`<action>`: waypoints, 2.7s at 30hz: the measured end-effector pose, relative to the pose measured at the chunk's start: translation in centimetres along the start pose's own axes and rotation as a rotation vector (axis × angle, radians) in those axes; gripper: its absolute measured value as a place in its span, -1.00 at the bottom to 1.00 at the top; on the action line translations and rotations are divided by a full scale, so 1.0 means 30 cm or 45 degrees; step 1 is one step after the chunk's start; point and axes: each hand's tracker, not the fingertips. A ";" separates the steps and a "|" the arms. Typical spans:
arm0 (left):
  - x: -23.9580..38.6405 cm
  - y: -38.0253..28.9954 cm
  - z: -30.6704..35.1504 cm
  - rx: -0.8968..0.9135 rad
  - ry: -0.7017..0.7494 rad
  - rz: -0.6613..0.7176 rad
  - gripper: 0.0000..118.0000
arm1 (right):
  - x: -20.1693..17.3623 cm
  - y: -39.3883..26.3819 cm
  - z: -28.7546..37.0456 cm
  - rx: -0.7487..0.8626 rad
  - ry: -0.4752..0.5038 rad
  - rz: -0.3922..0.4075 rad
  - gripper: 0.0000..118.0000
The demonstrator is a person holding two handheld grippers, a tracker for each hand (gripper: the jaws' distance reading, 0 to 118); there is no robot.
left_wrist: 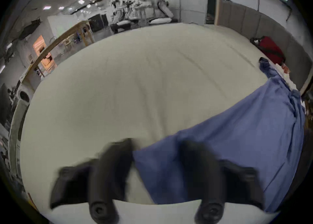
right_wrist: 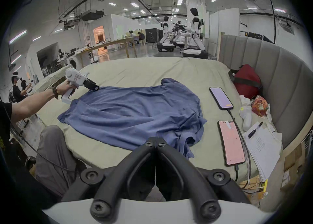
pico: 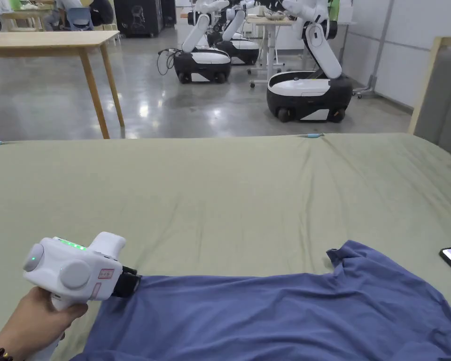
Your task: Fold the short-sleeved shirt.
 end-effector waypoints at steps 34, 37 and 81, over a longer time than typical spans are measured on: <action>0.154 -0.043 0.214 0.079 0.057 -0.077 -0.92 | 0.410 0.489 -1.060 -0.558 -0.093 0.113 -1.00; 0.145 -0.047 0.265 0.098 0.050 -0.051 -0.92 | 0.379 0.511 -0.962 -0.435 -0.127 0.159 -1.00; 0.284 -0.731 1.016 0.426 -0.069 0.391 0.64 | 0.116 -0.075 0.268 0.349 -0.141 0.103 0.58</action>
